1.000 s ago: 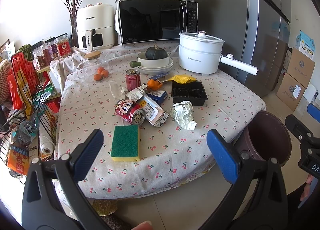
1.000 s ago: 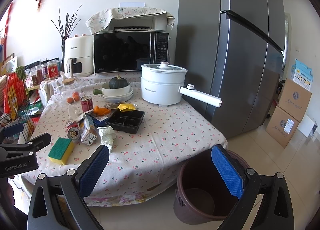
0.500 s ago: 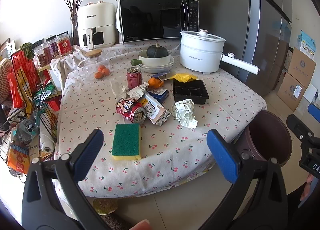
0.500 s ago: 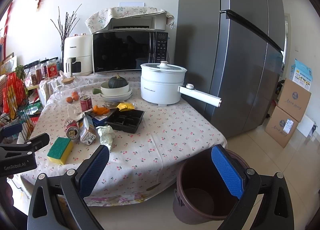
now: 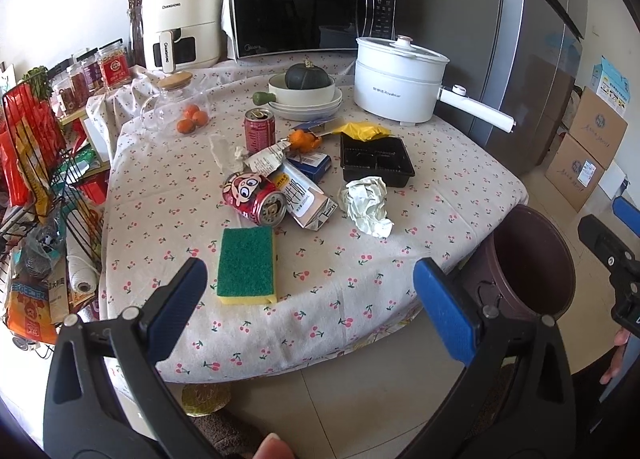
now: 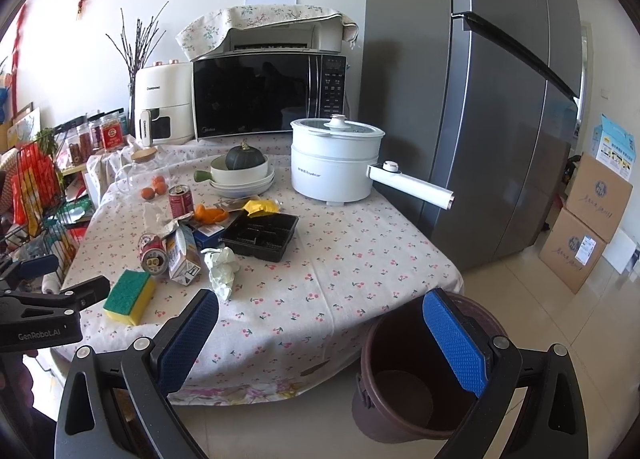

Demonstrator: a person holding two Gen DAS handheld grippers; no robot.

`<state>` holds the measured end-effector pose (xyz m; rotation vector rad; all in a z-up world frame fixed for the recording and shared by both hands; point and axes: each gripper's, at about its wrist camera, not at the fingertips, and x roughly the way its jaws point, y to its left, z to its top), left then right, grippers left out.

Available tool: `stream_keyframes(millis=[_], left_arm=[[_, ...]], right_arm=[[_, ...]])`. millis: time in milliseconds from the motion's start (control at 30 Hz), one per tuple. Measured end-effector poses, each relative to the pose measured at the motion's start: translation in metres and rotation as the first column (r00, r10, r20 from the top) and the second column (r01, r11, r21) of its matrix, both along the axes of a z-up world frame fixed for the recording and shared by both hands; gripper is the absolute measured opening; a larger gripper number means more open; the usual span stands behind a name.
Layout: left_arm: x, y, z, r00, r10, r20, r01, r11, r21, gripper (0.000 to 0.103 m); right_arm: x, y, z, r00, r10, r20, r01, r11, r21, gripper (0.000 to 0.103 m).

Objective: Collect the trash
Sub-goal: 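Grasp the red cartoon can with the left gripper while the right gripper approaches the black tray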

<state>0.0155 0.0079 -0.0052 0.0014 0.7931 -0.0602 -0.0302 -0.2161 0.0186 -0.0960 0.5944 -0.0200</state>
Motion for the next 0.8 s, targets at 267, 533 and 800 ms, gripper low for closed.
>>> stream_keyframes(millis=[267,533,800], left_arm=[[0.043,0.031,-0.02,0.984,-0.005,-0.178,-0.009,0.997,-0.075,0.102],[0.099,0.058,-0.047,0.956,0.014,-0.295,-0.06,0.987,-0.148,0.101],[0.156,0.078,-0.069,0.931,0.067,-0.358,-0.181,0.937,-0.297,0.097]], right_arm=[[0.055,-0.007,0.0,0.967,0.116,-0.226,-0.103,0.992,0.07,0.103],[0.115,-0.012,-0.028,0.931,0.141,-0.335,-0.109,0.987,0.114,0.103],[0.165,-0.029,-0.063,0.877,0.127,-0.464,-0.044,0.982,0.186,0.103]])
